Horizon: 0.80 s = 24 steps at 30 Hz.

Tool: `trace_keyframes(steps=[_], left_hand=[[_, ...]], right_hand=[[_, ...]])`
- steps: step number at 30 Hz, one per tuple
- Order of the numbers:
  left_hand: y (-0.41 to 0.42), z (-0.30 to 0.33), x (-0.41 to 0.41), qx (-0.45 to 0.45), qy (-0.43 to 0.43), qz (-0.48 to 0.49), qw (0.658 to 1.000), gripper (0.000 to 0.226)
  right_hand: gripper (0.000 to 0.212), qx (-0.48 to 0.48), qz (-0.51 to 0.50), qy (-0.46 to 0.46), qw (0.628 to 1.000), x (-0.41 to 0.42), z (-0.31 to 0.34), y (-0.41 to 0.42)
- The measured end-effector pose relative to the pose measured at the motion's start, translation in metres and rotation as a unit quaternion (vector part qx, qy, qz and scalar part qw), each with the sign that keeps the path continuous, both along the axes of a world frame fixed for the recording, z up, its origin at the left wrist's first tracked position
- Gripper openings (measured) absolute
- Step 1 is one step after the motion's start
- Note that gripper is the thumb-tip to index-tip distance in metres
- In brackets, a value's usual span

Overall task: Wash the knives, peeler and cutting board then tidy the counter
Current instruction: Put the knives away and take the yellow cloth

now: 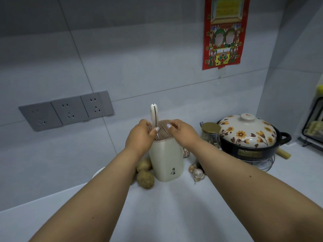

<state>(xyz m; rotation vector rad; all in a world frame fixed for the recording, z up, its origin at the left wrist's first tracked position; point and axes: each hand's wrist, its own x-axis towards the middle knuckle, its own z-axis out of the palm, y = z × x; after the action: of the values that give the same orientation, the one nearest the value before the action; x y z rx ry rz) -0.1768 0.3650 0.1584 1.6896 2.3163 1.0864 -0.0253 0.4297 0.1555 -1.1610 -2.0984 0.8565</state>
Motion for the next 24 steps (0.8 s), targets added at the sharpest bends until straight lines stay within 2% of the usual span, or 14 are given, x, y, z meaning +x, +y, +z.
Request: trace_keyframes(steps=[3, 14, 19, 24], left_hand=[[-0.013, 0.002, 0.016, -0.011, 0.006, -0.021, 1.000, 0.031], [-0.024, 0.010, 0.128, -0.039, 0.009, -0.153, 0.987, 0.036], [-0.027, 0.002, 0.205, -0.058, -0.022, -0.227, 0.972, 0.029], [-0.031, -0.007, 0.289, -0.077, -0.071, -0.322, 0.941, 0.030]], right_hand=[[0.044, -0.008, -0.013, 0.023, 1.000, 0.014, 0.006, -0.009], [0.037, 0.030, -0.102, 0.096, 0.990, 0.114, 0.033, -0.065], [0.033, 0.038, -0.166, 0.128, 0.977, 0.184, 0.034, -0.088], [0.033, 0.032, -0.241, 0.151, 0.958, 0.265, 0.030, -0.114]])
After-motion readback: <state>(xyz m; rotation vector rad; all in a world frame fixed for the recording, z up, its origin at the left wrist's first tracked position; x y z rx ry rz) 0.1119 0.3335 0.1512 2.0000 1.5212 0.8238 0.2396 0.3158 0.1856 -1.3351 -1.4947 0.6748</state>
